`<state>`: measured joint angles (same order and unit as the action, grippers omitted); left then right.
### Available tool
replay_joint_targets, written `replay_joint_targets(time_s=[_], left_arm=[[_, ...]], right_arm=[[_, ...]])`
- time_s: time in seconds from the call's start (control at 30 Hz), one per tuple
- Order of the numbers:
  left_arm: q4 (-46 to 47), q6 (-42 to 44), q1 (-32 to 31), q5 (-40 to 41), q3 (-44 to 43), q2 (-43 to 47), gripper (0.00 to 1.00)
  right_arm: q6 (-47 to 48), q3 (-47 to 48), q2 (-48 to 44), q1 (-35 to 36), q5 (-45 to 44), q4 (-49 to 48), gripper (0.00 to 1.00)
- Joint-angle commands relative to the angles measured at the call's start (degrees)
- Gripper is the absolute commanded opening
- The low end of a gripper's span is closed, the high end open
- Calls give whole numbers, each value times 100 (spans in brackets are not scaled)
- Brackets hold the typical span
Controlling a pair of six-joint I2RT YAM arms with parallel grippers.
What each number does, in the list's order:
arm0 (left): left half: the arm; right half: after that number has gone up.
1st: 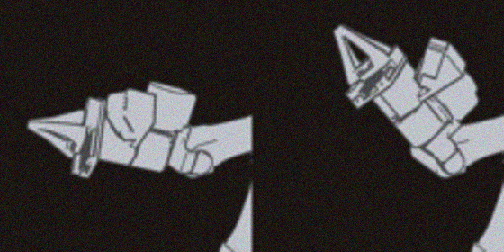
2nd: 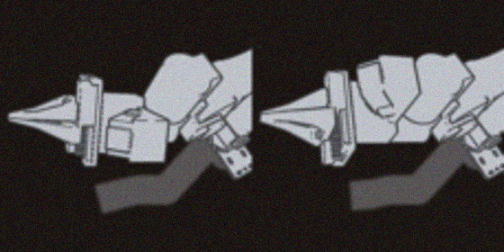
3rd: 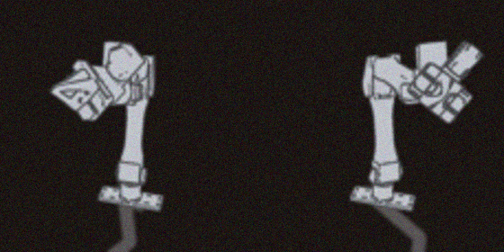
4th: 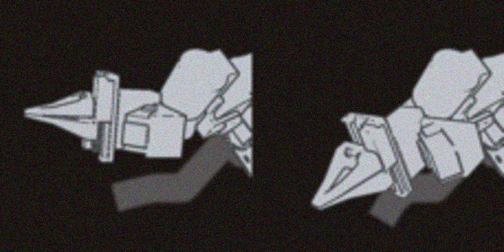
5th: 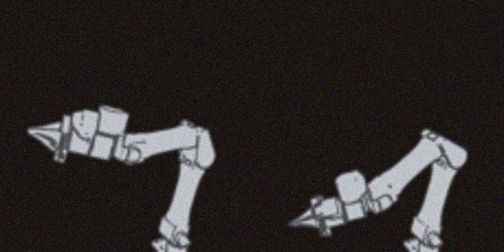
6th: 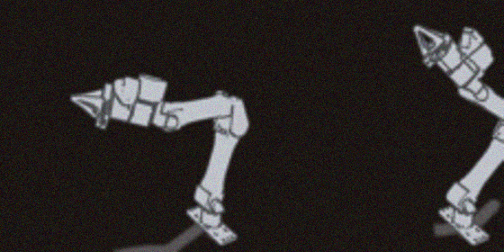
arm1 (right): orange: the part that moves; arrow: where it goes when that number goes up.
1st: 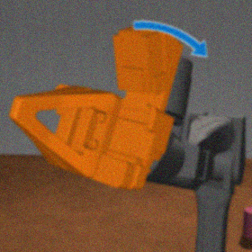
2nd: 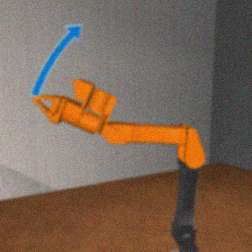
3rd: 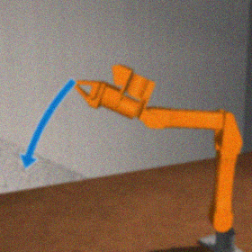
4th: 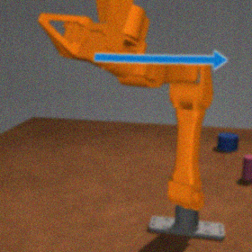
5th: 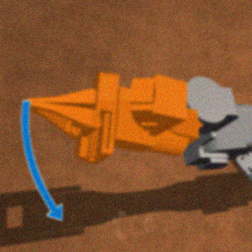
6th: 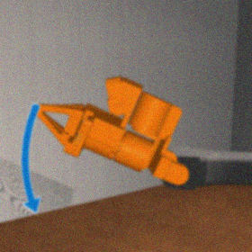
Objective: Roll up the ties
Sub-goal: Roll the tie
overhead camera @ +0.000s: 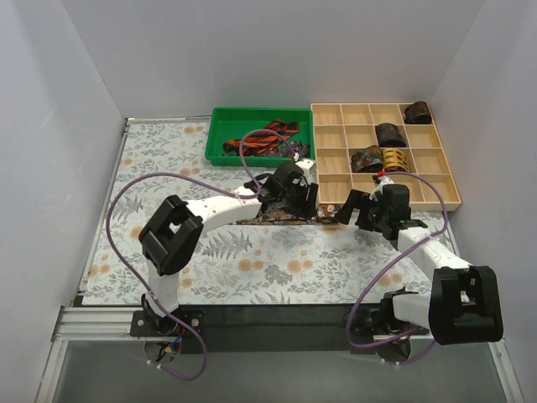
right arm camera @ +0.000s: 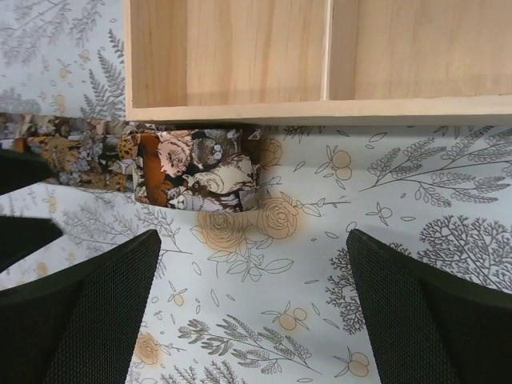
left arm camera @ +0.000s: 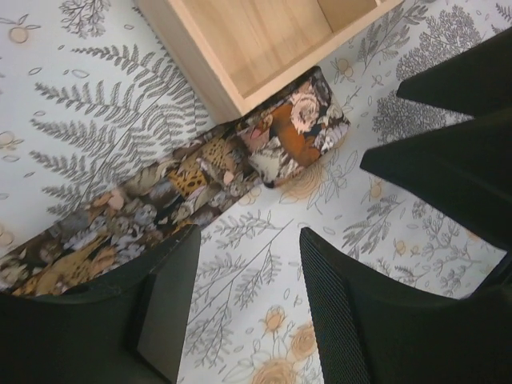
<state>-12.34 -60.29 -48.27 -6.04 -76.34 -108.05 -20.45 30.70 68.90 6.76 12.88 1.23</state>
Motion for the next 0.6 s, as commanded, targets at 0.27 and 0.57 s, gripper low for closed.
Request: replay_joint_targets(time_s=[0.27,0.57], left_arm=[[100,-281,-209,-134,-1155,-1025,45],[109,-325,-218,51,-1094,-1280,29]], right_arm=[[-478,-574,132,-624,1849,-1899,87],[-724,-820,659,-624,1920,-2505,84]])
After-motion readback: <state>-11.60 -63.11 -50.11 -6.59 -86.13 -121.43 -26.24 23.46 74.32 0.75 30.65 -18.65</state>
